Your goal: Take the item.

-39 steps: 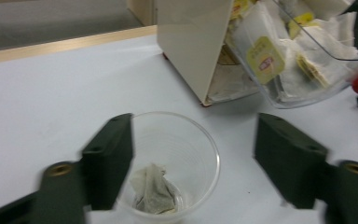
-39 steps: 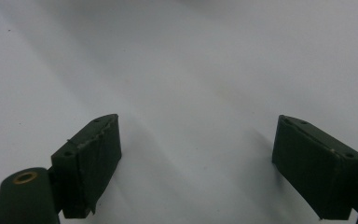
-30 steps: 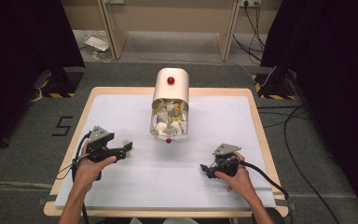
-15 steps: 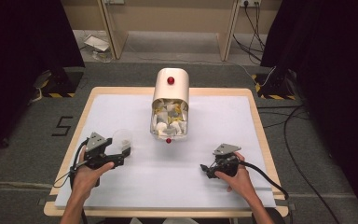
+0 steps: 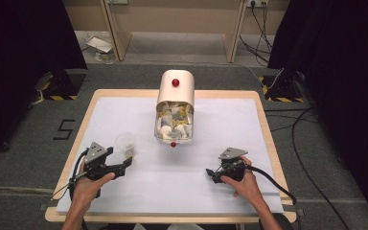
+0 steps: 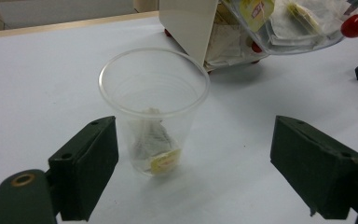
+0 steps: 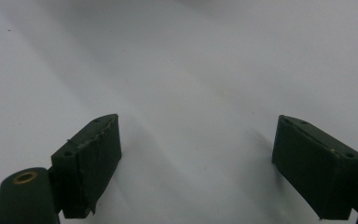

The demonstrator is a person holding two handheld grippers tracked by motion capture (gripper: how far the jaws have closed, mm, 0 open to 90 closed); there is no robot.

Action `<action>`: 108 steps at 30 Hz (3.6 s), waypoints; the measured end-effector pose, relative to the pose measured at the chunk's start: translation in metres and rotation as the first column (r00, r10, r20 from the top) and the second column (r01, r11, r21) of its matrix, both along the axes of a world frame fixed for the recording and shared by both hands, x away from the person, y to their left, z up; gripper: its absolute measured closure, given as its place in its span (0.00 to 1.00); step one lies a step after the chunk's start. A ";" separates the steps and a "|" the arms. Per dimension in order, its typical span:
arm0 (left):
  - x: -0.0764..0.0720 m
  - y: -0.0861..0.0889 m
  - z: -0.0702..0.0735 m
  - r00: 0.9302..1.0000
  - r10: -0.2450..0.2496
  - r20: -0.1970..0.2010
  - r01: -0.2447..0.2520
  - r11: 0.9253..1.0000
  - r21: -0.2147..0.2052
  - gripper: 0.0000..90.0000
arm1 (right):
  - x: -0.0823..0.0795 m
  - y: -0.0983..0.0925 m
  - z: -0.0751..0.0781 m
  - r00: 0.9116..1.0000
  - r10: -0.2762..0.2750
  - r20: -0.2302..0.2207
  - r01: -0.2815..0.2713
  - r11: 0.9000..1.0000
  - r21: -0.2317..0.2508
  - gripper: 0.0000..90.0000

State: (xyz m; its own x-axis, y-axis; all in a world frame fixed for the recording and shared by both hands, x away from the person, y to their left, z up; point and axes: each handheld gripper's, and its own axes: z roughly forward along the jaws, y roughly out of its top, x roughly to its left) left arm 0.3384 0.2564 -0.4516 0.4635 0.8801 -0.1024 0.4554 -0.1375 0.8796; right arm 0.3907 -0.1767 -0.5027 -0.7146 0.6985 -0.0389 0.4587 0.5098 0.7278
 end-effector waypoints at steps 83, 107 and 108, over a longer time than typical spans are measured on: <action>-0.043 -0.013 -0.066 0.995 -0.044 -0.086 0.052 0.994 0.094 0.16 | -0.001 0.001 0.000 1.000 -0.002 0.000 0.002 1.000 0.002 0.18; -0.066 -0.016 -0.077 1.000 0.003 -0.002 -0.003 0.996 0.089 0.16 | -0.001 0.000 0.000 1.000 -0.001 0.002 0.001 1.000 0.000 0.18; -0.067 -0.016 -0.078 1.000 0.007 0.003 -0.007 0.996 0.086 0.16 | -0.001 0.000 0.000 1.000 0.000 0.003 0.000 1.000 0.000 0.18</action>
State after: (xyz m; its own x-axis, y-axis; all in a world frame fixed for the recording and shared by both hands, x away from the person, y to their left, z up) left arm 0.2716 0.2406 -0.5297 0.4573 0.8890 -0.0250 0.4541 -0.2092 0.8661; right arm 0.3898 -0.1764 -0.5027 -0.7143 0.6986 -0.0414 0.4565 0.5099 0.7291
